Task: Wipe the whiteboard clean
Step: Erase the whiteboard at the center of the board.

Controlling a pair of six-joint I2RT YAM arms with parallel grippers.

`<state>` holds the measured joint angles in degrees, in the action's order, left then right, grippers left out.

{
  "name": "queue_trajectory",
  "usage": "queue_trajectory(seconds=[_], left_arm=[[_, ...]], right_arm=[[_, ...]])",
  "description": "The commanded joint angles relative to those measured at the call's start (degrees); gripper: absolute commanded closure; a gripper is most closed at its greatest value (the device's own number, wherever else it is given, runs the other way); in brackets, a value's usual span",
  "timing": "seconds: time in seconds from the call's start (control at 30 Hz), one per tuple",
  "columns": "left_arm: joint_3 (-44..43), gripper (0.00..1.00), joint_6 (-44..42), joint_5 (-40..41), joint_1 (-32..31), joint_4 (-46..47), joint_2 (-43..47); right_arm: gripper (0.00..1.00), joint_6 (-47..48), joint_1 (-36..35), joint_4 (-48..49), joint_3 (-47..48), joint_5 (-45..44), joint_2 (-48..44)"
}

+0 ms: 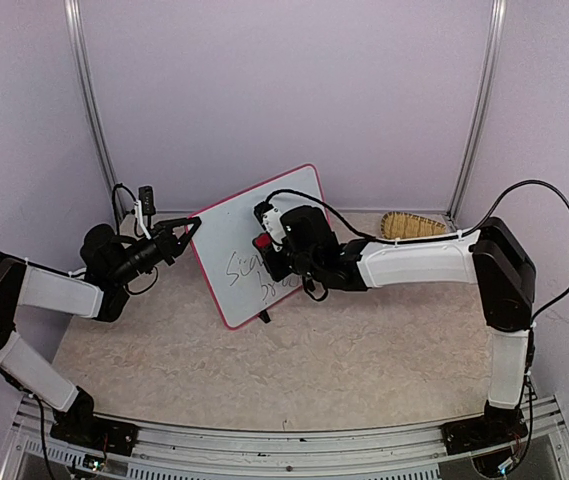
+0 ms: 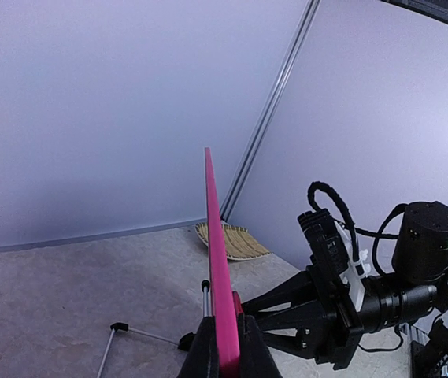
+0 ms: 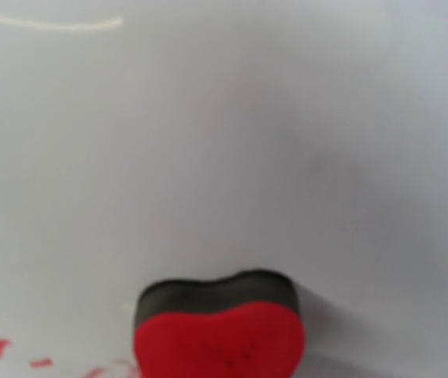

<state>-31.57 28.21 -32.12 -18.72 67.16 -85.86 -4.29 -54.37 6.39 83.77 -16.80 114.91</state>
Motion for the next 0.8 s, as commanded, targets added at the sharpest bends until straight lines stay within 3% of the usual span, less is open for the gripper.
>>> queue_trajectory(seconds=[0.0, 0.77], left_arm=[[-0.08, 1.00, -2.89, -7.08, -1.76, -3.96, -0.99], [-0.07, 1.00, -2.97, -6.90, -1.85, -4.34, -0.68]], right_arm=[[0.83, 0.87, -0.82, 2.32, 1.88, 0.04, -0.60], [0.83, -3.66, -1.64, 4.53, -10.02, -1.26, -0.37]])
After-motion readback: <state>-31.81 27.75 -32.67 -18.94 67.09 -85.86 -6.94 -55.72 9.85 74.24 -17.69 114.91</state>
